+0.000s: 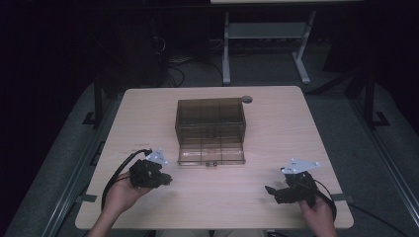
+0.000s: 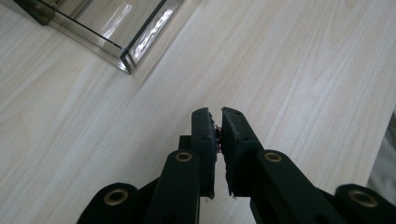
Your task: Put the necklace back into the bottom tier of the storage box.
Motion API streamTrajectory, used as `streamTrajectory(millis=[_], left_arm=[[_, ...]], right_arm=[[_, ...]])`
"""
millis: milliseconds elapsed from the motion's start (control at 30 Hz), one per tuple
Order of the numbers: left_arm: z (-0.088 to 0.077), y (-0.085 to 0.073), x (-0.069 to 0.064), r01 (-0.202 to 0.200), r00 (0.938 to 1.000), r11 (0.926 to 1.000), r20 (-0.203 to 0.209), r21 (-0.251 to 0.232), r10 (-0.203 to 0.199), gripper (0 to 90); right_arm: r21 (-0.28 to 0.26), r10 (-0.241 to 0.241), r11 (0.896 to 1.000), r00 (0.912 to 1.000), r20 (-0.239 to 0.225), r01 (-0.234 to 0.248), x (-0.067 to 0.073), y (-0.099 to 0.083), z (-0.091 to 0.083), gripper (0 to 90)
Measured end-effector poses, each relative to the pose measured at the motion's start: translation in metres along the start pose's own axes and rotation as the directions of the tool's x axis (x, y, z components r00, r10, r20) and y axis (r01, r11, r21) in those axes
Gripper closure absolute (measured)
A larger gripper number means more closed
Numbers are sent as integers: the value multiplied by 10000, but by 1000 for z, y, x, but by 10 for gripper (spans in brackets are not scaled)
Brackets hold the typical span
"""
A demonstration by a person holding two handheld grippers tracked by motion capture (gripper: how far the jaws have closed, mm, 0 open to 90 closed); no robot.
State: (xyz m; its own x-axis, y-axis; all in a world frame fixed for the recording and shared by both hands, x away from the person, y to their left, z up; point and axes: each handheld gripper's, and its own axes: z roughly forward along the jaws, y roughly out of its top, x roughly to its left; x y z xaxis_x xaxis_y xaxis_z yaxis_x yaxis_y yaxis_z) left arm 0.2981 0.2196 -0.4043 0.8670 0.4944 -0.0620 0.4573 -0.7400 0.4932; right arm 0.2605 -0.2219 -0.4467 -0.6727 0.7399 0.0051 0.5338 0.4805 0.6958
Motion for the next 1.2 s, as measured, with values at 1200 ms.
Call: streamTrajectory(millis=[1200], left_arm=[[2, 46, 16, -171, 9987, 9996, 485, 234, 159, 834]], right_arm=[[-114, 149, 9998, 9999, 3, -149, -5, 0, -1, 138]])
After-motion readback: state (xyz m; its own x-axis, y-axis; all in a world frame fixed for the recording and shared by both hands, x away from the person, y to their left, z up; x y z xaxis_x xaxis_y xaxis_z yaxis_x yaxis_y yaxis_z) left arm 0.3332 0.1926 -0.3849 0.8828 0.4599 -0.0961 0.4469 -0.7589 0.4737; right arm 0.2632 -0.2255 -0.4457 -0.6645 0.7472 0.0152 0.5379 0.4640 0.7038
